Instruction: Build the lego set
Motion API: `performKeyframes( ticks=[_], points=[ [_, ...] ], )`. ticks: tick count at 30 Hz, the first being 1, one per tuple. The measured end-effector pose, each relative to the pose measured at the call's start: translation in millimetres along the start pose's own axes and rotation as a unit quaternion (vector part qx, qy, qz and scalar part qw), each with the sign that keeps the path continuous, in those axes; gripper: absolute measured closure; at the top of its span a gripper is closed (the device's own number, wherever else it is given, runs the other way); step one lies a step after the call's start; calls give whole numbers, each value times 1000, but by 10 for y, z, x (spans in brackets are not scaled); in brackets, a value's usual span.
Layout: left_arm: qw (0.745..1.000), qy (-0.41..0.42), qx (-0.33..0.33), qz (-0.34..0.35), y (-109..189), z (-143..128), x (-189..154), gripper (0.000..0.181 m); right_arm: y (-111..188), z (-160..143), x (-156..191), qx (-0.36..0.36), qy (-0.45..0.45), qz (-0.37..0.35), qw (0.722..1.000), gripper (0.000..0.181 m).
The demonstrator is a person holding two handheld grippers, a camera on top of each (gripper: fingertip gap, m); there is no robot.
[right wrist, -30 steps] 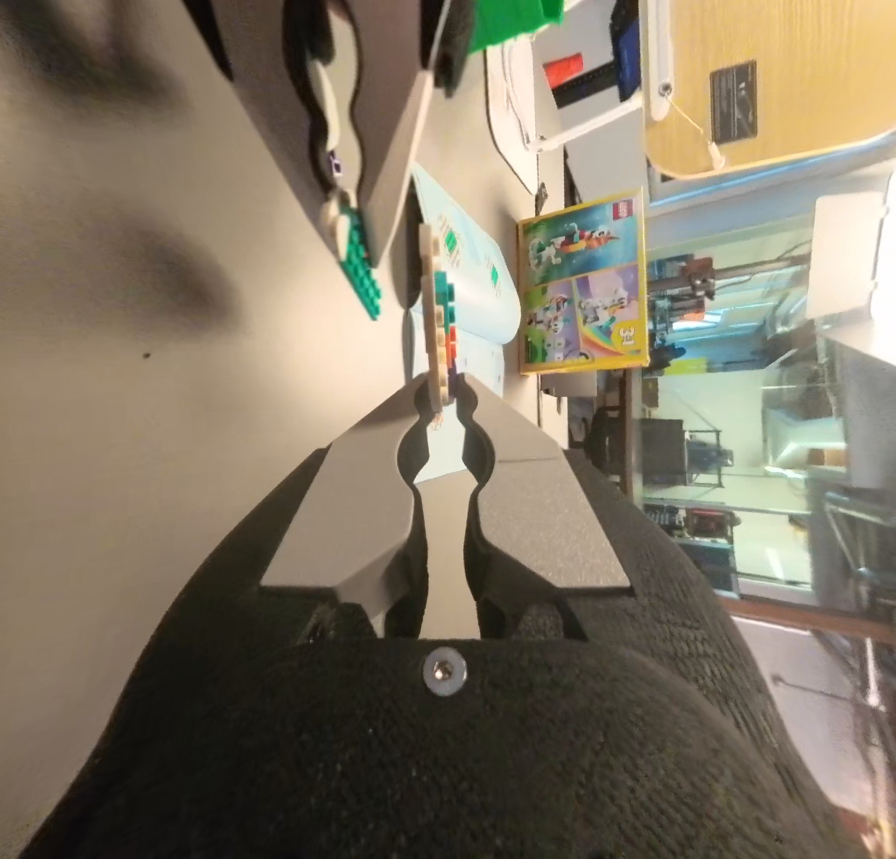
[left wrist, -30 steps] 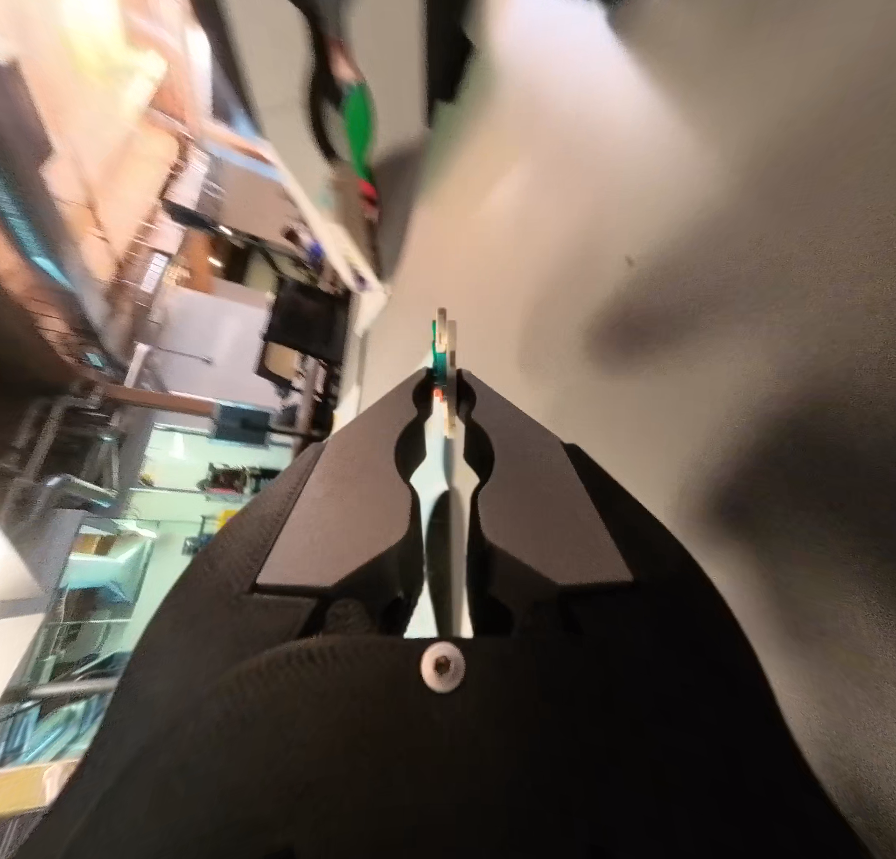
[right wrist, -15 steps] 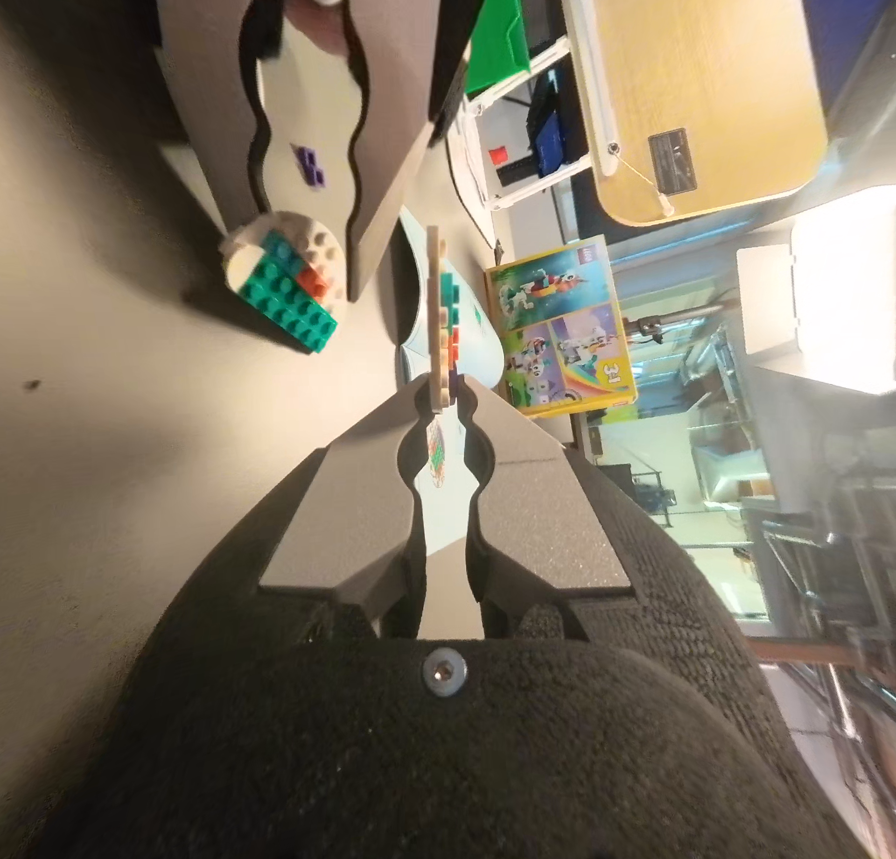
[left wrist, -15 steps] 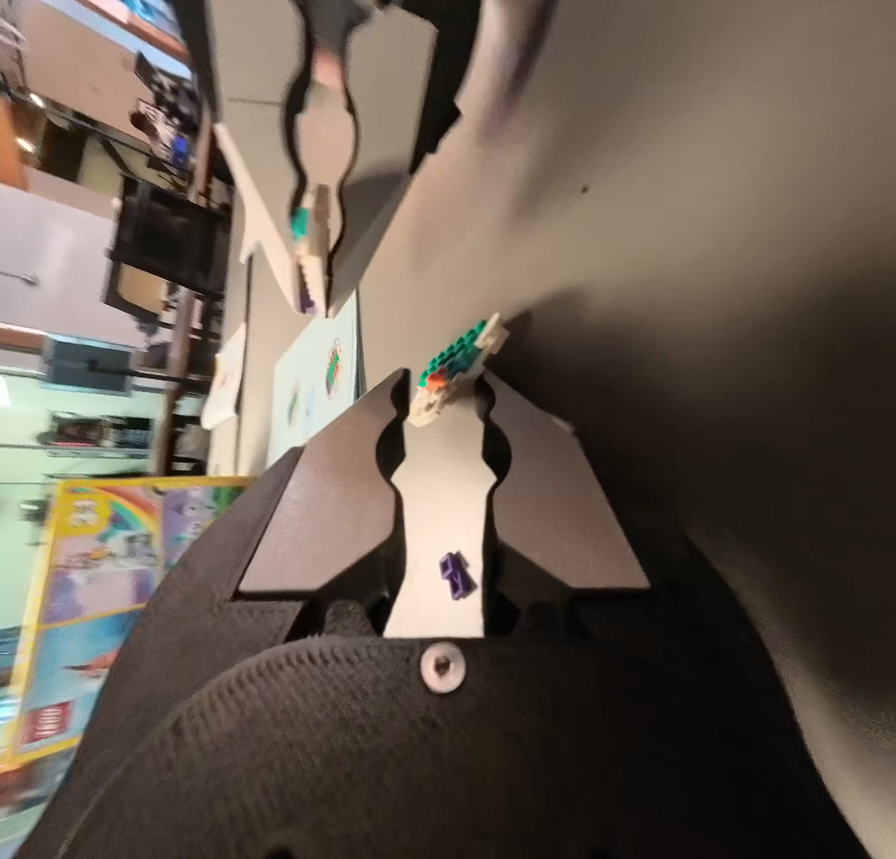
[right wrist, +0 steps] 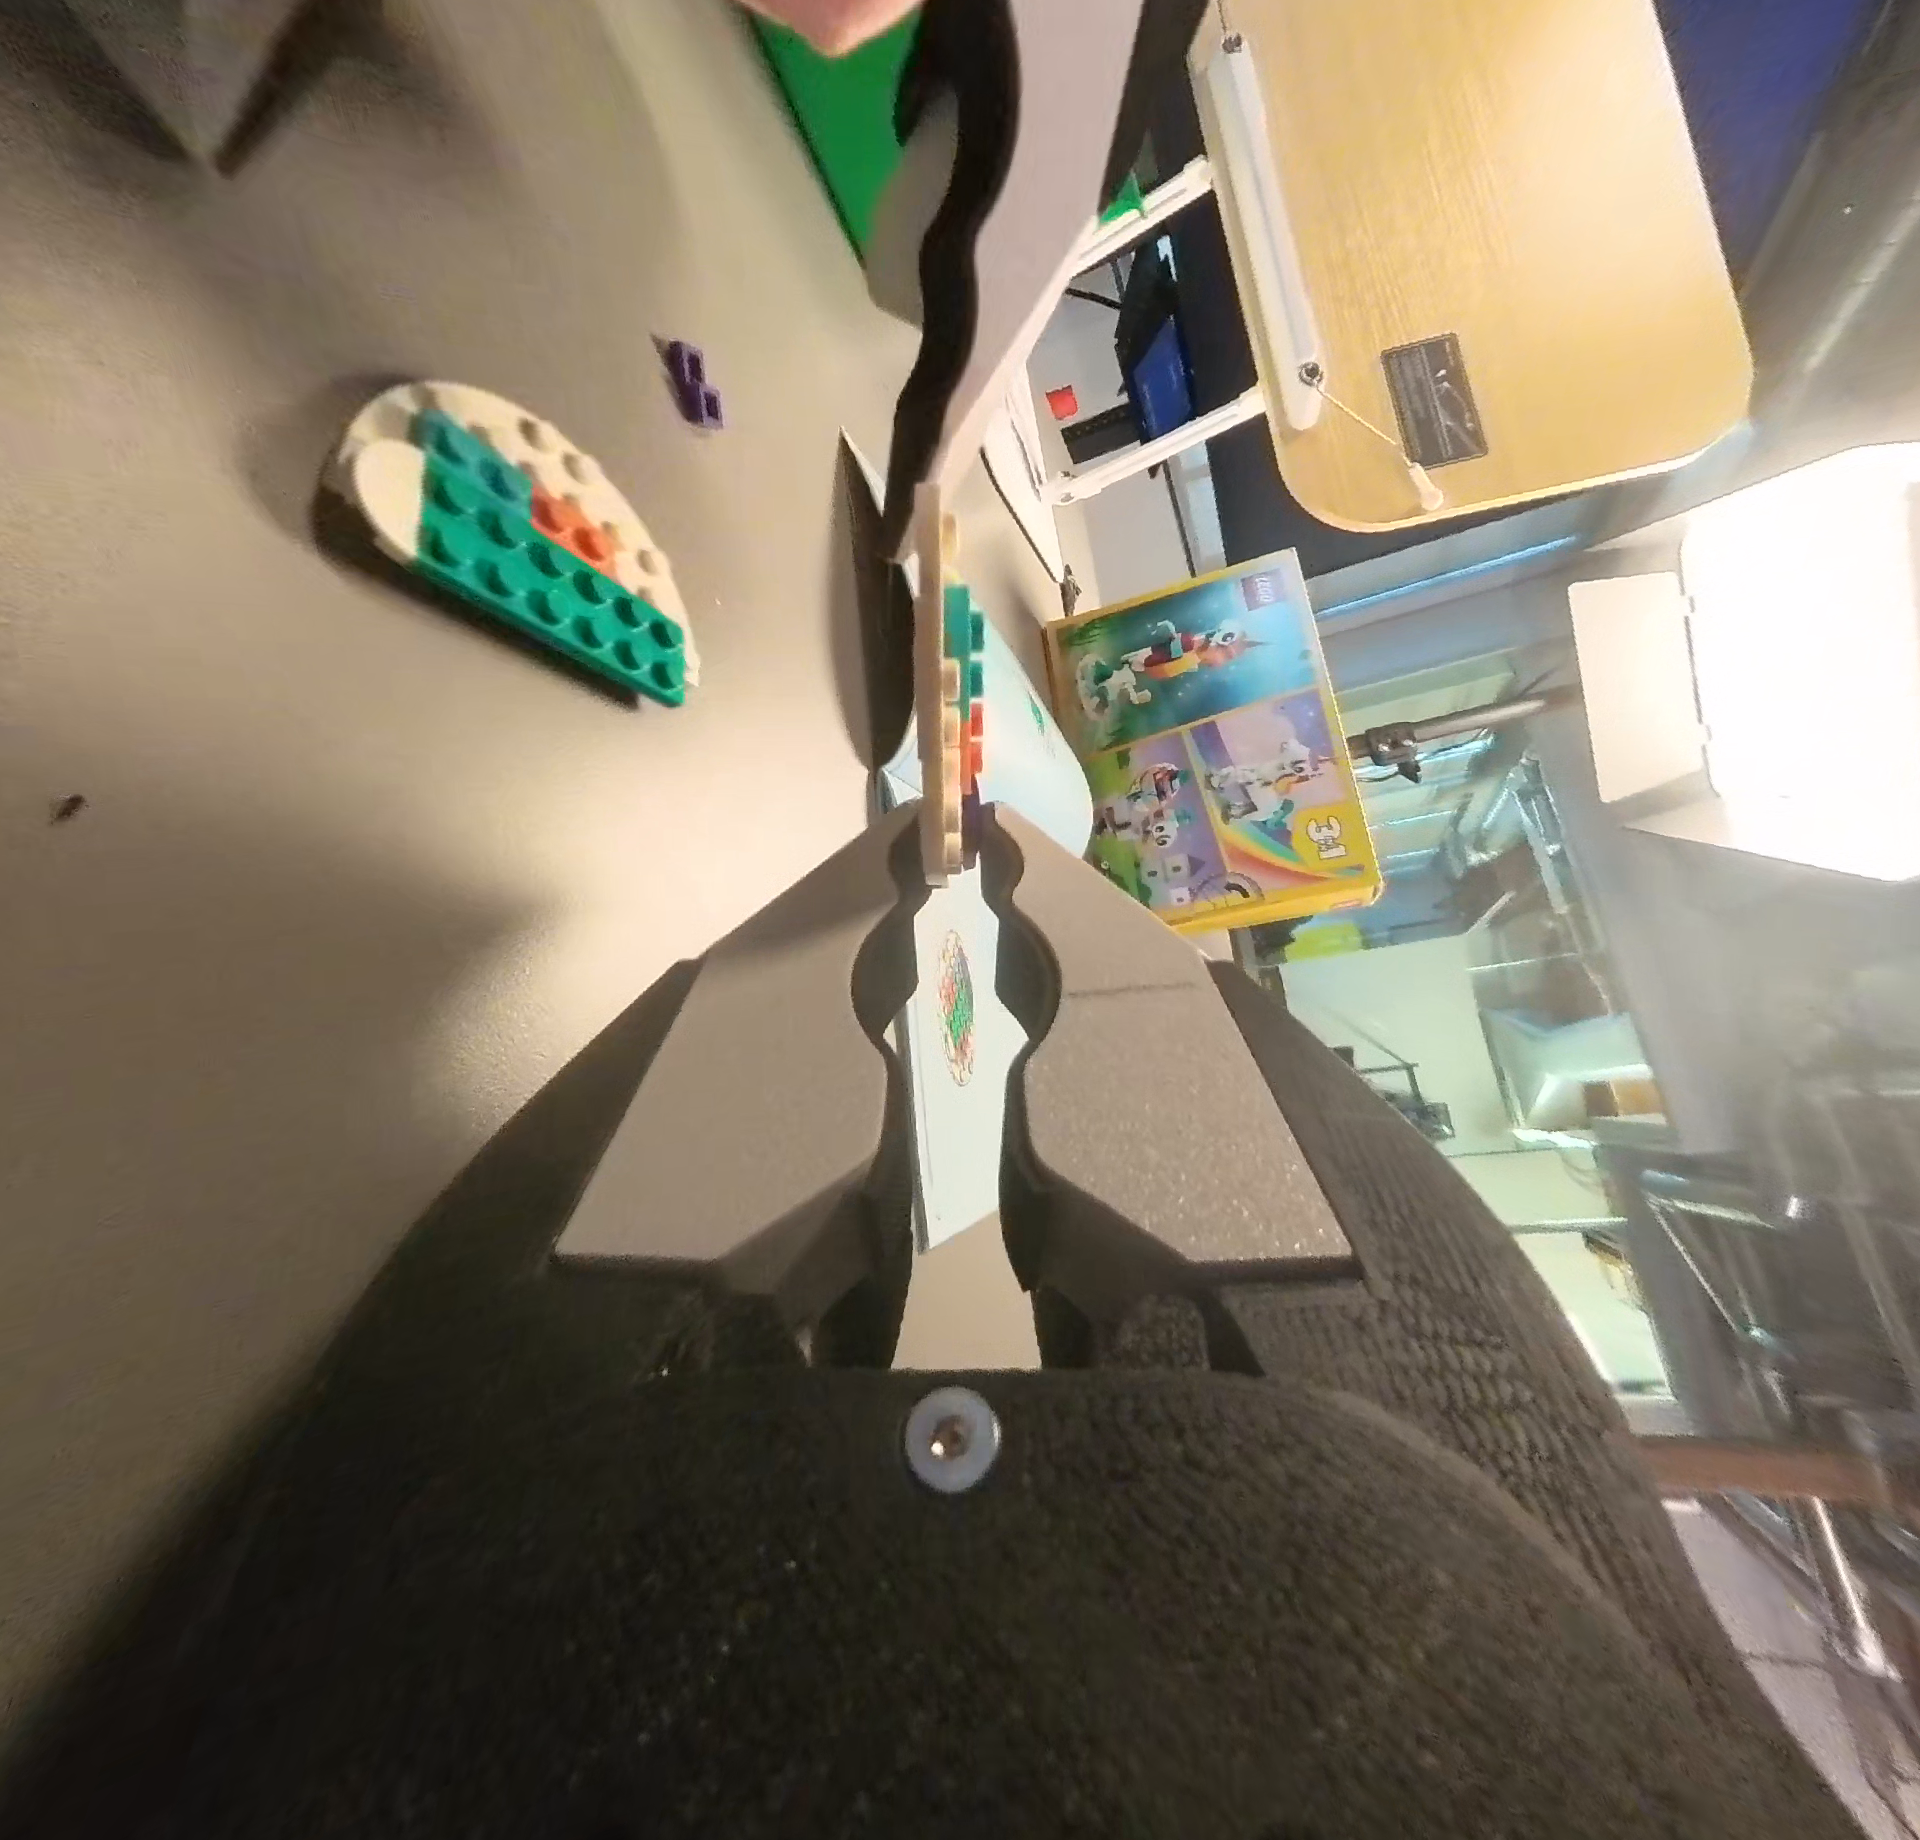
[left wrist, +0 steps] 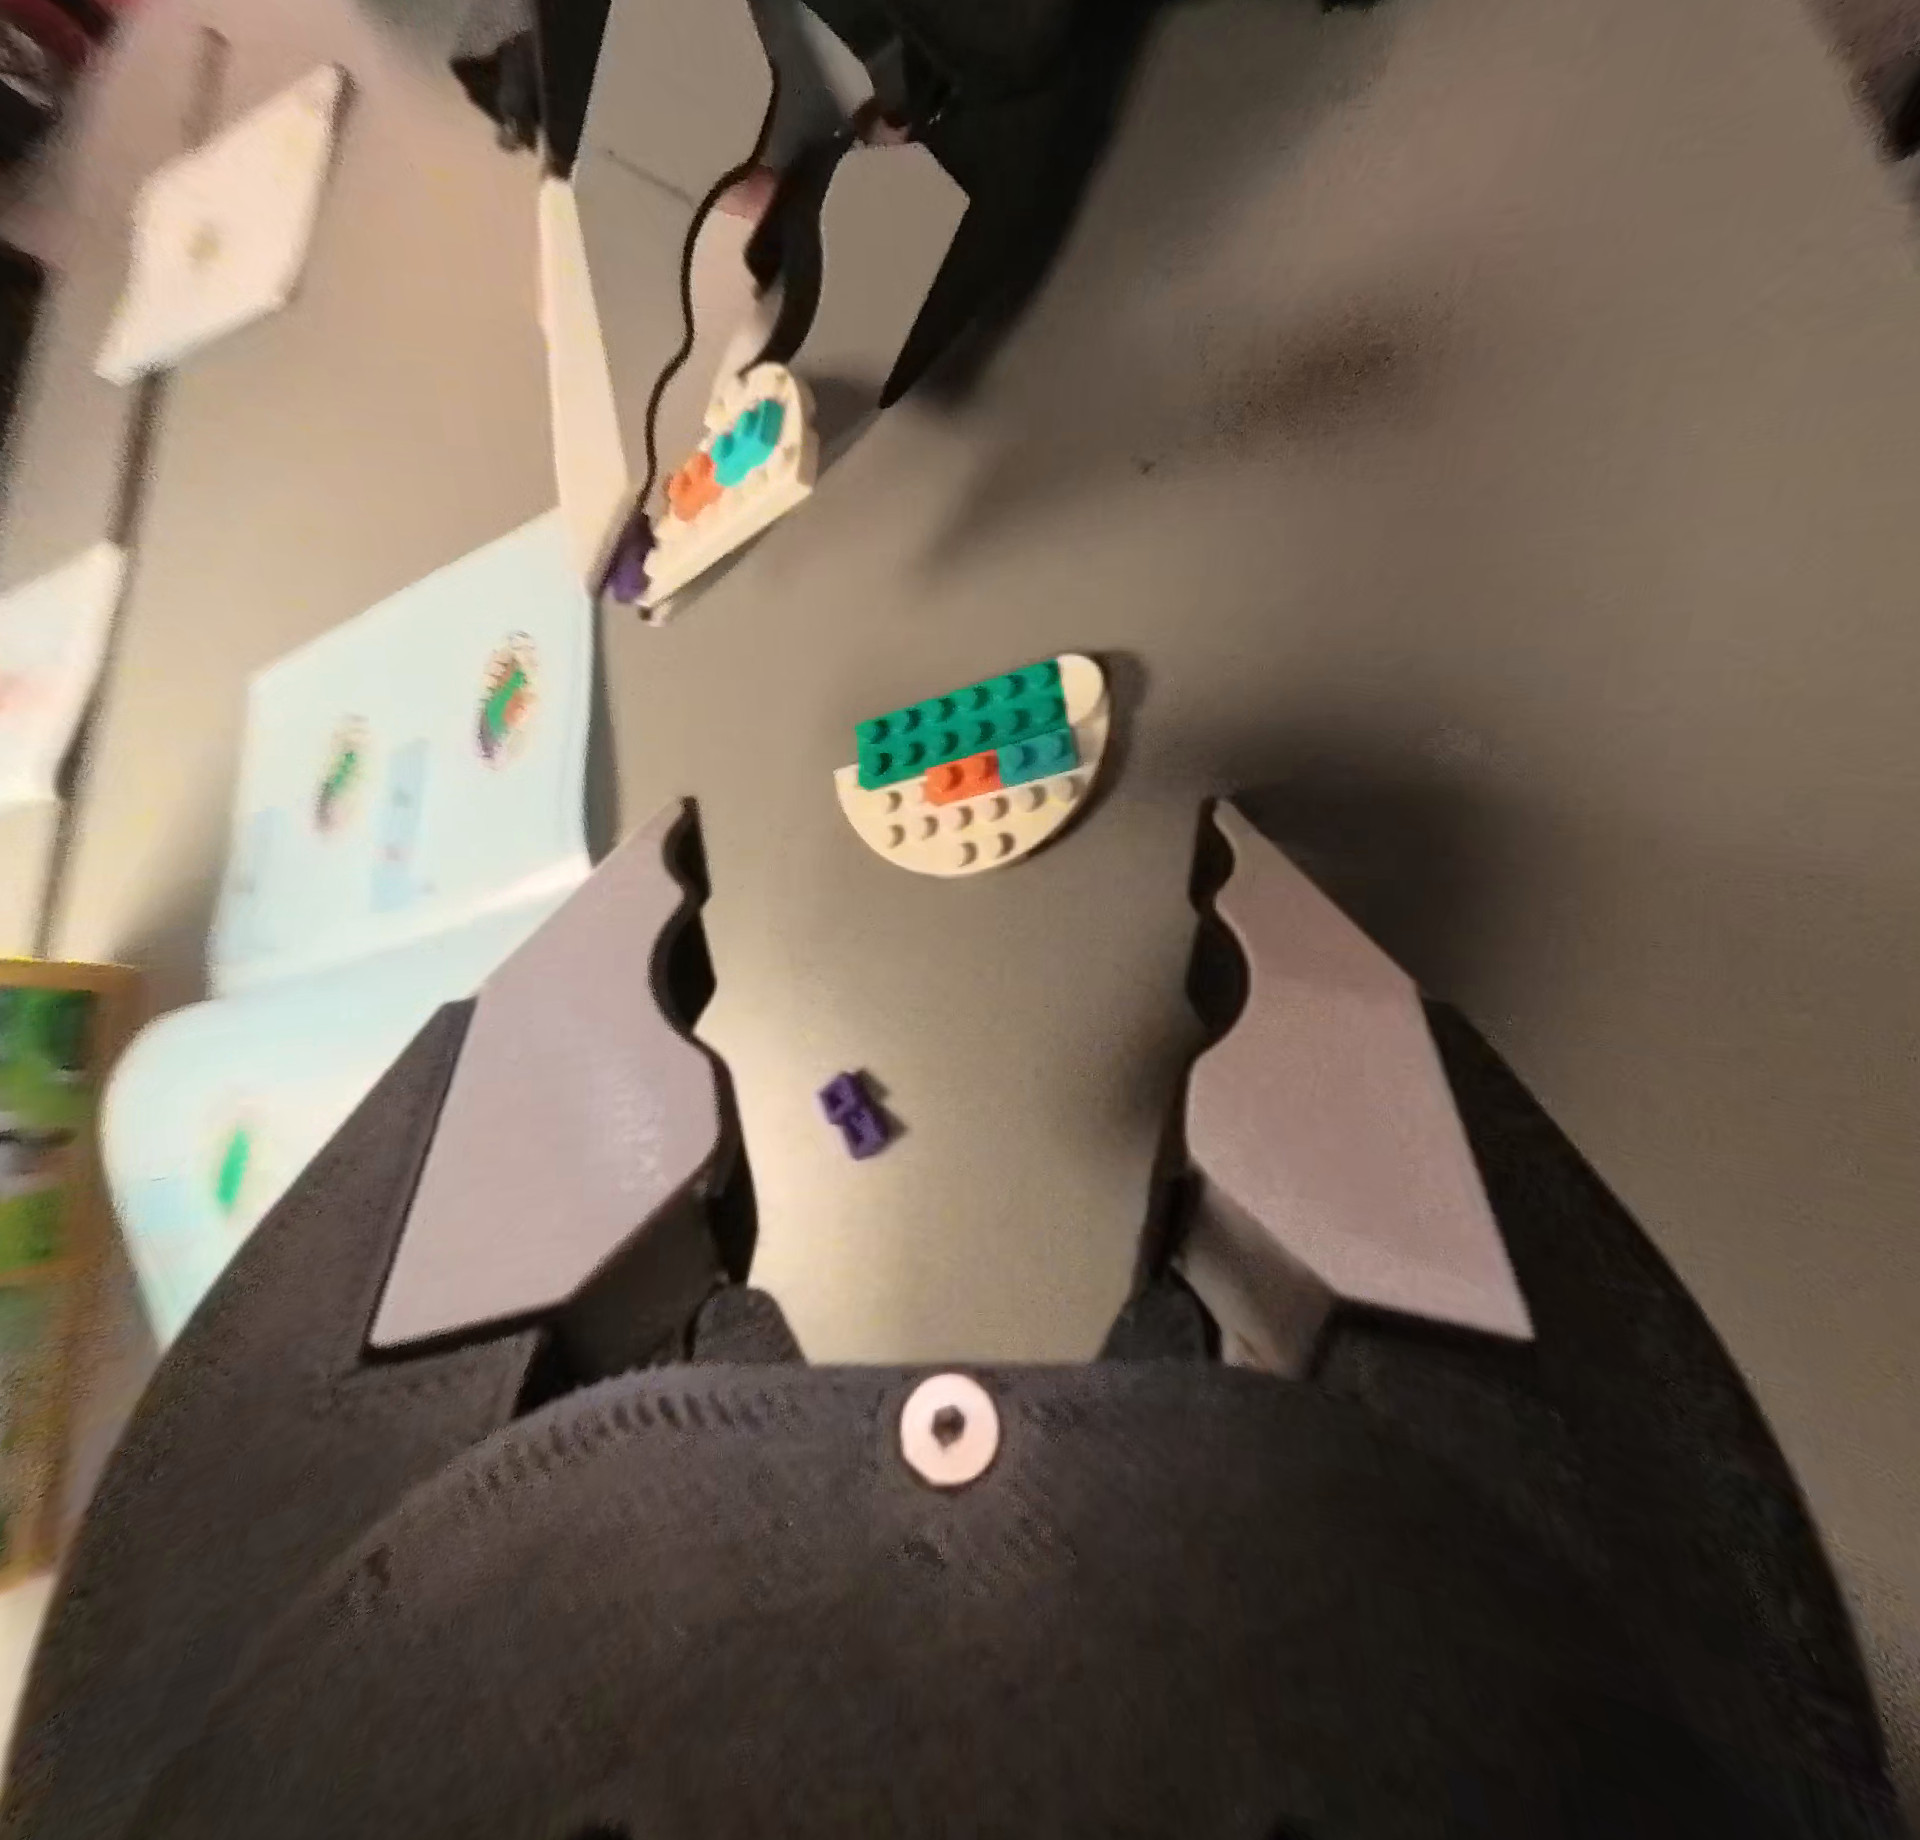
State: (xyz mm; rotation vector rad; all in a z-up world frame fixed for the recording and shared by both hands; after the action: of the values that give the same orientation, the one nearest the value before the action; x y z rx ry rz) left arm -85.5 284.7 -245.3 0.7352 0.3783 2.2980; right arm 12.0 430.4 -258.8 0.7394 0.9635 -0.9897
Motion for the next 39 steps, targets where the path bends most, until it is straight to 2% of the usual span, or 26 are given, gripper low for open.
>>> performKeyframes(
  ticks=[2,4,5,9,11,15,20,23,27,33,39],
  points=[
    [1000,2,-6,7,7,5,8,90,-3,3,3,-3,-3,4,1000,174],
    [996,-72,-23,51,-21,25,-3,113,-10,29,-2,-13,-18,5,1000,175],
    [990,-116,-27,76,-58,34,-24,119,-12,46,-9,-20,-30,5,999,175],
    [949,-271,-5,162,-232,69,-119,126,-17,107,-37,-46,-82,8,996,174],
    [935,-306,-19,180,-272,106,-162,132,-21,130,-35,-54,-99,13,994,174],
    [929,-302,-59,205,-252,168,-171,147,-31,165,-22,-63,-103,20,993,175],
    [947,-242,-90,192,-222,203,-151,149,-37,194,-9,-70,-105,27,992,175],
    [937,-264,-95,207,-201,203,-146,176,-41,214,-6,-75,-112,31,990,175],
    [927,-295,-81,216,-197,225,-164,177,-44,225,-32,-77,-132,21,988,174],
    [930,-287,-74,218,-201,247,-160,177,-40,222,-45,-74,-149,20,986,174],
    [926,-299,-76,216,-198,243,-169,177,-36,243,-35,-72,-116,18,991,175]
  ],
)
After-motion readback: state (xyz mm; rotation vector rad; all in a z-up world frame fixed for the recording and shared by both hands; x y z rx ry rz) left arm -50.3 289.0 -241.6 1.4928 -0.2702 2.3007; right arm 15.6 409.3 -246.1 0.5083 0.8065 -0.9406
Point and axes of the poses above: each gripper's, where its closed fingertips meet, y back along the fingers, z out of its top, x = y × z across the jaws, the point moved 9 cm from there along y, back along the fingers, and after that the axes turned 15 degrees about -x, right-handed, at the moved point
